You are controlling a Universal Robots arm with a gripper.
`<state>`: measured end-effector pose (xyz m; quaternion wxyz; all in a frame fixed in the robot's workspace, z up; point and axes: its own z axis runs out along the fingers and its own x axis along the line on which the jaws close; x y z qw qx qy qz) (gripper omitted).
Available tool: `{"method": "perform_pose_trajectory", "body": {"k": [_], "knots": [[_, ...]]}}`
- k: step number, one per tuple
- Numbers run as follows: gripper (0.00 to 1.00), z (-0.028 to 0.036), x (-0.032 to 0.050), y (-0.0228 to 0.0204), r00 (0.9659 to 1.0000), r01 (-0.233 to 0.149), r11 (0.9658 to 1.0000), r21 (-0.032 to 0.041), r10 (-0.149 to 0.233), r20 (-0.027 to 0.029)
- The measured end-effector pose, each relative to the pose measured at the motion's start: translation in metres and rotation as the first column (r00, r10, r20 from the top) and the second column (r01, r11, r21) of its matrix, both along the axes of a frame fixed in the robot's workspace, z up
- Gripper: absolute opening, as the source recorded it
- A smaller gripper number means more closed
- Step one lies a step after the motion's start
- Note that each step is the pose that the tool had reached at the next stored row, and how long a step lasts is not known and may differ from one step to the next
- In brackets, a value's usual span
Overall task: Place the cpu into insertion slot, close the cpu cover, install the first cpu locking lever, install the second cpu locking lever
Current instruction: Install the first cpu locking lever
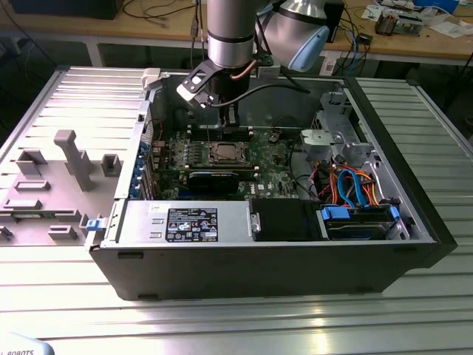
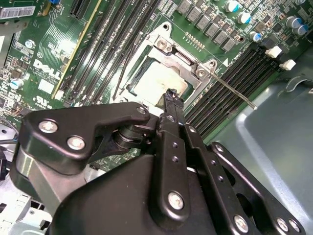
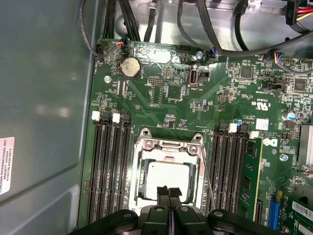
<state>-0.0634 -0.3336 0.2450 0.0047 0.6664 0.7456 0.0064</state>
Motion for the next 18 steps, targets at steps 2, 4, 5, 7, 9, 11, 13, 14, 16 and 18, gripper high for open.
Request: {"method": "perform_pose_trajectory", "body": {"k": [2, 4, 5, 7, 9, 11, 13, 14, 16, 18], "knots": [[0.12, 0.0, 0.0, 0.0, 0.9995, -0.03, 0.9995, -0.0001, 0.03, 0.0], [0.12, 0.0, 0.0, 0.0, 0.9986, -0.053, 0.9986, 0.0, 0.053, 0.0], [0.12, 0.0, 0.0, 0.0, 0.997, -0.077, 0.997, 0.0, 0.077, 0.0], [0.12, 0.0, 0.0, 0.0, 0.9943, -0.106, 0.9943, 0.0, 0.106, 0.0], [0.12, 0.0, 0.0, 0.0, 0.9914, -0.131, 0.9914, 0.0, 0.131, 0.0], [0.12, 0.0, 0.0, 0.0, 0.9869, -0.162, 0.9869, 0.0, 0.162, 0.0], [0.12, 0.0, 0.0, 0.0, 0.9824, -0.187, 0.9824, 0.0, 0.187, 0.0], [0.12, 0.0, 0.0, 0.0, 0.9787, -0.205, 0.9787, 0.0, 0.205, 0.0], [0.12, 0.0, 0.0, 0.0, 0.9747, -0.224, 0.9747, 0.0, 0.224, 0.0], [0.12, 0.0, 0.0, -0.0001, 0.9639, -0.266, 0.9639, 0.0, 0.266, 0.0]]}}
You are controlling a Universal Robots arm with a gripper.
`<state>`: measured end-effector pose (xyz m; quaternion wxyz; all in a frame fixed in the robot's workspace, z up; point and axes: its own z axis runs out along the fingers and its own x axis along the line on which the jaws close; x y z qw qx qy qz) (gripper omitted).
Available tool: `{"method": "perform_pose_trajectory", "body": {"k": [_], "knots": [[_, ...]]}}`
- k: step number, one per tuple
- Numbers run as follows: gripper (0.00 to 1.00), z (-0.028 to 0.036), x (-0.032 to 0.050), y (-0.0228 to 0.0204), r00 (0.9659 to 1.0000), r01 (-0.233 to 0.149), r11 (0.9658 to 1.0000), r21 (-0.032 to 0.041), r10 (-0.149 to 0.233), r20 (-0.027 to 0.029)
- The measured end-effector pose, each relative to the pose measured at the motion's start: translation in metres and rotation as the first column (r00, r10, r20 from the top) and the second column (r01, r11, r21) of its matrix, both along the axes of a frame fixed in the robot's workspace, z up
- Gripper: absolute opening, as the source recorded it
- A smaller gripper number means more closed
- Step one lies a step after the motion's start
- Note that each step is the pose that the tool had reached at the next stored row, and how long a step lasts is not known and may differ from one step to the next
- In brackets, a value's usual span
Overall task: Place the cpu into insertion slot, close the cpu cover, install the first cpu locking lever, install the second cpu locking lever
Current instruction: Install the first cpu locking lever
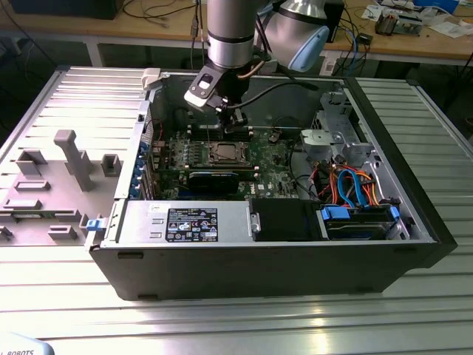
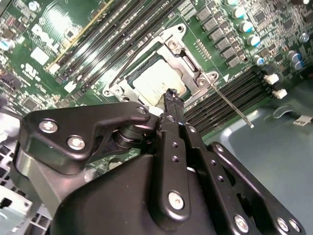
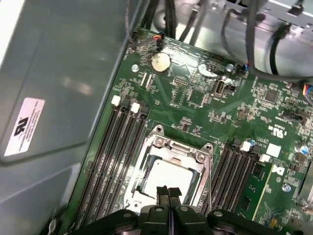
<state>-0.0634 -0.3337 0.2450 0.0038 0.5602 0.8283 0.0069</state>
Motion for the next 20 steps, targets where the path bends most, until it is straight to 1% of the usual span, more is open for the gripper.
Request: {"method": "perform_pose_trajectory", "body": {"k": [2, 3, 4, 5, 6, 8, 9, 11, 13, 15, 18, 20], "knots": [[0.12, 0.0, 0.0, 0.0, 0.9995, -0.031, 0.9995, 0.0, 0.031, 0.0], [0.12, 0.0, 0.0, 0.0, 0.9963, -0.086, 0.9963, 0.0, 0.086, -0.0001], [0.12, 0.0, 0.0, 0.0, 0.9948, -0.101, 0.9948, 0.0, 0.101, 0.0], [0.12, 0.0, 0.0, 0.0, 0.9926, -0.122, 0.9926, 0.0, 0.122, 0.0], [0.12, 0.0, 0.0, 0.0, 0.9886, -0.151, 0.9886, 0.0001, 0.151, 0.0], [0.12, 0.0, 0.0, -0.0001, 0.9847, -0.174, 0.9847, 0.0, 0.174, 0.0], [0.12, 0.0, 0.0, -0.0001, 0.982, -0.189, 0.982, 0.0, 0.189, 0.0], [0.12, 0.0, 0.0, -0.0001, 0.978, -0.209, 0.978, 0.0, 0.209, 0.0], [0.12, 0.0005, 0.0, -0.0002, 0.9762, -0.217, 0.9762, 0.0, 0.217, 0.0], [0.12, 0.0021, 0.0, -0.0001, 0.9754, -0.22, 0.9754, 0.0, 0.22, -0.0001], [0.12, 0.0062, 0.0, -0.0001, 0.9741, -0.226, 0.9741, 0.0, 0.226, 0.0], [0.12, 0.007, 0.0, -0.0001, 0.9728, -0.231, 0.9728, 0.0002, 0.231, 0.0002]]}}
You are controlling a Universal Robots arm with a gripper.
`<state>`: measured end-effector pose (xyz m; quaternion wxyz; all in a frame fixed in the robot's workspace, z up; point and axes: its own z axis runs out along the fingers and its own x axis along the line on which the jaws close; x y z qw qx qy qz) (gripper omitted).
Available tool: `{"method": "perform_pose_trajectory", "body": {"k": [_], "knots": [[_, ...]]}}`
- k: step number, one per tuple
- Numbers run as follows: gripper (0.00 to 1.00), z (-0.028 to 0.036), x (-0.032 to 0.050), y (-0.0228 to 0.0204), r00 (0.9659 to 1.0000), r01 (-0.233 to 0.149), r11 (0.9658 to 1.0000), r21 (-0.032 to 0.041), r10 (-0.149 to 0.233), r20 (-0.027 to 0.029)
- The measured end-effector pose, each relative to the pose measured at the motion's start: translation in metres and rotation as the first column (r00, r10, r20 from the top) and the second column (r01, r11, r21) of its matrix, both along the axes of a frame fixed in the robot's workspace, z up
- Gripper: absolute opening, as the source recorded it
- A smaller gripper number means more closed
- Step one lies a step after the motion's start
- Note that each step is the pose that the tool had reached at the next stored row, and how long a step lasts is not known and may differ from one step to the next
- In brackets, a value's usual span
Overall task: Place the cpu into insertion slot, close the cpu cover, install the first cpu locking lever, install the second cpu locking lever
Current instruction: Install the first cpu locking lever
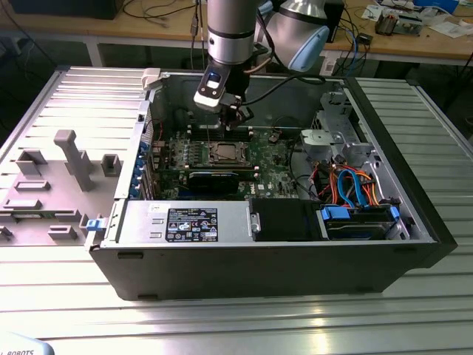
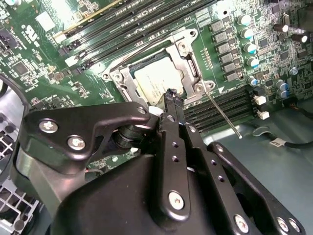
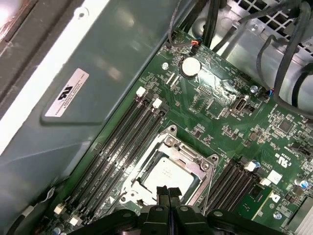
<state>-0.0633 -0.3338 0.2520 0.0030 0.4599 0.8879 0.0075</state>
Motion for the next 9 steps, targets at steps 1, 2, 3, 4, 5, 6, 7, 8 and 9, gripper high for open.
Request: {"method": "perform_pose_trajectory", "body": {"k": [1, 2, 3, 4, 5, 6, 7, 8, 9], "knots": [[0.12, 0.0, 0.0, 0.0, 1.0, -0.004, 1.0, 0.0, 0.004, 0.0001], [0.12, 0.0, 0.0, 0.0, 0.9999, -0.015, 0.9999, -0.0001, 0.015, 0.0], [0.12, 0.0001, 0.0, 0.0, 0.9996, -0.028, 0.9996, -0.0002, 0.028, -0.0001], [0.12, 0.0001, 0.0, 0.0, 0.9986, -0.053, 0.9986, -0.0002, 0.053, -0.0001], [0.12, 0.0, 0.0, 0.0, 0.9973, -0.073, 0.9973, -0.0004, 0.073, -0.0002], [0.12, 0.0, 0.0, 0.0, 0.996, -0.089, 0.996, -0.0004, 0.089, -0.0003], [0.12, 0.0, 0.0, 0.0, 0.9924, -0.123, 0.9924, -0.0003, 0.123, -0.0001], [0.12, 0.0, 0.0, 0.0, 0.9895, -0.145, 0.9895, -0.0003, 0.145, -0.0001], [0.12, -0.0001, 0.0, 0.0, 0.9872, -0.159, 0.9872, -0.0002, 0.159, -0.0001]]}}
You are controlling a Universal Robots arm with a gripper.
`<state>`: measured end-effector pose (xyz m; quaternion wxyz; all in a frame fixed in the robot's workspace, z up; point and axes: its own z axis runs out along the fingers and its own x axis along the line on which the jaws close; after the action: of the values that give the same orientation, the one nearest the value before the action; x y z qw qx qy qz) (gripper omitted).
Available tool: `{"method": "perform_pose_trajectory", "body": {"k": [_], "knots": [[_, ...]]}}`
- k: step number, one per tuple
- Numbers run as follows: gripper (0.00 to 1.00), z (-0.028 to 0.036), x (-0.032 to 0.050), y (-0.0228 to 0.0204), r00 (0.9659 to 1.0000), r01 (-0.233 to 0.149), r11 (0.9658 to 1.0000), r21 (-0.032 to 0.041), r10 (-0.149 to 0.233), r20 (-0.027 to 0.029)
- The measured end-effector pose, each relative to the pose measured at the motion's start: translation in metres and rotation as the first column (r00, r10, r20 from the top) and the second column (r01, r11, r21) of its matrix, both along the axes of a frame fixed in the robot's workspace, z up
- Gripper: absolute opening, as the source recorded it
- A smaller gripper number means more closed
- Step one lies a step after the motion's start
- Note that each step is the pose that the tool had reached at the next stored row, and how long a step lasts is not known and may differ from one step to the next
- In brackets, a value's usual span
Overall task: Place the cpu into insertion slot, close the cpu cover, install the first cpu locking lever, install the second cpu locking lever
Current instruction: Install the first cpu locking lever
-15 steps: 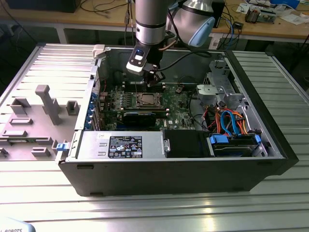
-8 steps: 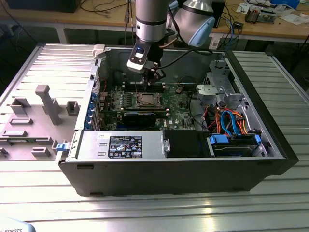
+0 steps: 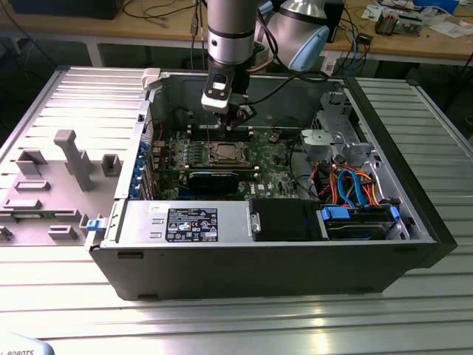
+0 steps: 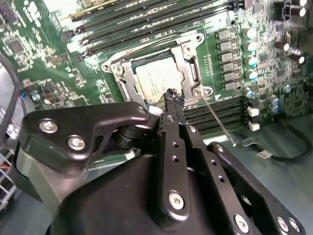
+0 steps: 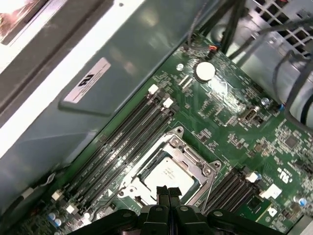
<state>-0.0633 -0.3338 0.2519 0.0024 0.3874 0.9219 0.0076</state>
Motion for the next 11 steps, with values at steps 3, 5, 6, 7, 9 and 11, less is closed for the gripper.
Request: {"method": "perform_pose_trajectory", "body": {"k": [3, 5, 6, 7, 9, 11], "knots": [[0.12, 0.0, -0.0002, -0.0001, 0.9984, -0.056, 0.9984, 0.0, 0.056, 0.0001], [0.12, 0.0, -0.0003, -0.0001, 0.9967, -0.082, 0.9967, -0.0001, 0.082, 0.0001], [0.12, 0.0, -0.0004, -0.0001, 0.9959, -0.091, 0.9959, 0.0, 0.091, 0.0001], [0.12, 0.0, -0.0004, -0.0001, 0.9946, -0.104, 0.9946, 0.0, 0.104, 0.0001], [0.12, 0.0, -0.0003, -0.0001, 0.9922, -0.125, 0.9922, 0.0, 0.125, 0.0001], [0.12, 0.0, -0.0003, -0.0001, 0.9899, -0.142, 0.9899, 0.0, 0.142, 0.0001]]}}
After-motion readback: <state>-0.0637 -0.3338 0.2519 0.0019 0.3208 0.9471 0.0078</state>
